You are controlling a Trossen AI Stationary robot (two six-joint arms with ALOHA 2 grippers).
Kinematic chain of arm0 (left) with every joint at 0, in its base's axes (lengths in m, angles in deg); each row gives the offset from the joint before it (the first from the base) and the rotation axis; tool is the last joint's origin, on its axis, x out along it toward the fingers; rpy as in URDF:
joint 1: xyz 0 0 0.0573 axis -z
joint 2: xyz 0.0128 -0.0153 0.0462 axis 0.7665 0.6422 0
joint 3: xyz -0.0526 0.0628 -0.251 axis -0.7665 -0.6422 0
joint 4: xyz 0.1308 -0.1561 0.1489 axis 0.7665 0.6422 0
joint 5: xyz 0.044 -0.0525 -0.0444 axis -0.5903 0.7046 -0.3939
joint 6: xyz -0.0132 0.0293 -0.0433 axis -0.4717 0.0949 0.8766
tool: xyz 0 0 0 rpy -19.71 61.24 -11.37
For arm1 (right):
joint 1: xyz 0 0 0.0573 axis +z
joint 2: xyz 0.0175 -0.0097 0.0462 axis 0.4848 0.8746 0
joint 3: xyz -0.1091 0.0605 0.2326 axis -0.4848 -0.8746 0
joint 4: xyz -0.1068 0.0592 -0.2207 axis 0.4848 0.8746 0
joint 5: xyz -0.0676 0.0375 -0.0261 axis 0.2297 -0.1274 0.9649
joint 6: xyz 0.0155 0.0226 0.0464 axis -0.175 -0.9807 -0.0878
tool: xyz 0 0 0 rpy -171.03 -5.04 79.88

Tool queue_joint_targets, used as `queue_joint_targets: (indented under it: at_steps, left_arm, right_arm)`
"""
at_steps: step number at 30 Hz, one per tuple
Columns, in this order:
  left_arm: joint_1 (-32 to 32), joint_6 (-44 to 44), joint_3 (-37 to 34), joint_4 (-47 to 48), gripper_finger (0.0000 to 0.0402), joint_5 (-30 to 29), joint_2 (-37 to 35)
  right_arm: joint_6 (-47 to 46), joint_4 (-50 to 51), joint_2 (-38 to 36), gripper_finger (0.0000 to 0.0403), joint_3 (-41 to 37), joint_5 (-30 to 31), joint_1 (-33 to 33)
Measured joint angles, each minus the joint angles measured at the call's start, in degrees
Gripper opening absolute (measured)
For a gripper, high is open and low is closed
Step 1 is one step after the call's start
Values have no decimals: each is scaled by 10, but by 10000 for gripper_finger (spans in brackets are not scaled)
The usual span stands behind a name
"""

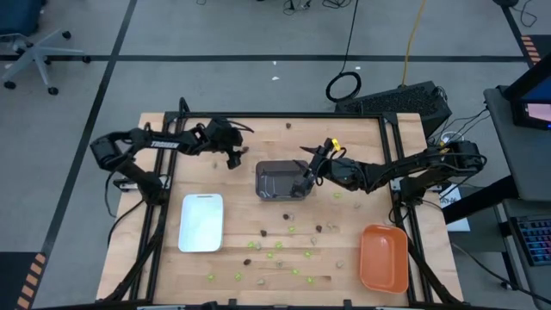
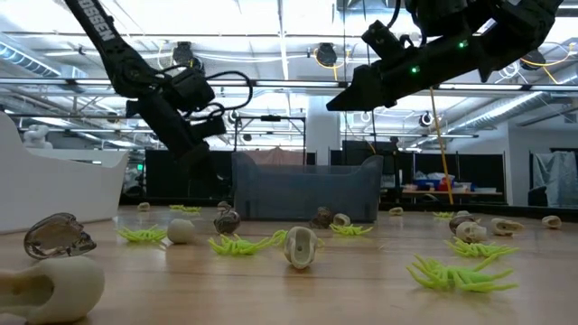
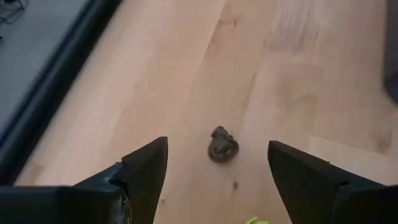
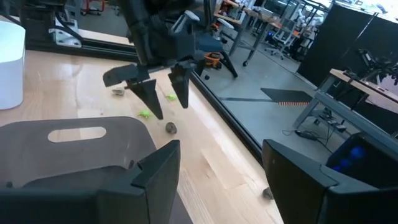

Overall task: Sort Halloween decoration
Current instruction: Put the black skull toy into the black bin

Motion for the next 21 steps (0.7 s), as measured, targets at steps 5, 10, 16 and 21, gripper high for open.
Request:
queue_joint_targets:
  at_steps: [5, 10, 16, 21]
  left_arm:
    - [0, 8, 11, -2, 246, 1, 29]
    - [0, 10, 24, -8, 230, 14, 51]
    - [0, 10, 28, -8, 228, 15, 79]
    - [0, 11, 28, -14, 226, 17, 87]
  right_arm:
    - [2, 1, 0, 214, 0, 0, 0]
    - [0, 15, 0, 214, 0, -12, 0]
    - [-4, 15, 0, 214, 0, -12, 0]
    - [-6, 24, 0, 214, 0, -12, 0]
